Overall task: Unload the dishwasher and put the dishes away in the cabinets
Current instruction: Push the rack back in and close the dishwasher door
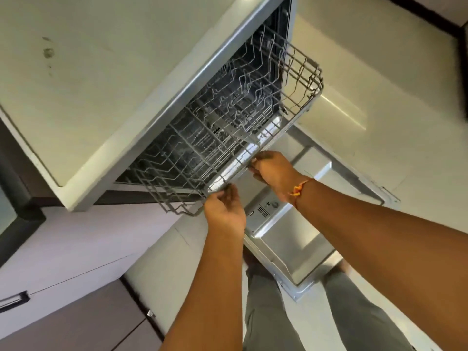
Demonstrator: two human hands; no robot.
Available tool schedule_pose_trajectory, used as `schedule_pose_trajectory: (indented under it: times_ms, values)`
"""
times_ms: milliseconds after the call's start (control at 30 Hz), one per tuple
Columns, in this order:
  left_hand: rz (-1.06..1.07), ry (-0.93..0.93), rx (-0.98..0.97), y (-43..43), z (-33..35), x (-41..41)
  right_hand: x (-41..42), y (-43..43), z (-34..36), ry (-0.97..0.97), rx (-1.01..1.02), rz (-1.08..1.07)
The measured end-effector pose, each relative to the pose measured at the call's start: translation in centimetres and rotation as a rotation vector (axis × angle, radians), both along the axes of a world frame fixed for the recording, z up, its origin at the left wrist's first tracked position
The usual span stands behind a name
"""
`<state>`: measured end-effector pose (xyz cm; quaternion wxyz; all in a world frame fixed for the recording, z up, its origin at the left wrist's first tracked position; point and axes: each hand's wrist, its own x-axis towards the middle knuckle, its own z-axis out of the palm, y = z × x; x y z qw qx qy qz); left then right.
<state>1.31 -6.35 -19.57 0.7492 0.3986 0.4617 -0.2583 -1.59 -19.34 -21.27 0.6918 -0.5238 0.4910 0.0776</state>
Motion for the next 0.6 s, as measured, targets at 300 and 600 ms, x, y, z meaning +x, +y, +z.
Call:
schedule_pose_trajectory:
  times_ms: [300,600]
  values:
    - [-0.058,-0.089,-0.082,0.6,-1.6,7.0,6.4,0.2,-1.0,-0.148,0.040,0.141]
    - [-0.179,-0.224,-0.207,0.8,-3.7,12.7,12.1,-0.4,-1.0,-0.188,0.033,0.296]
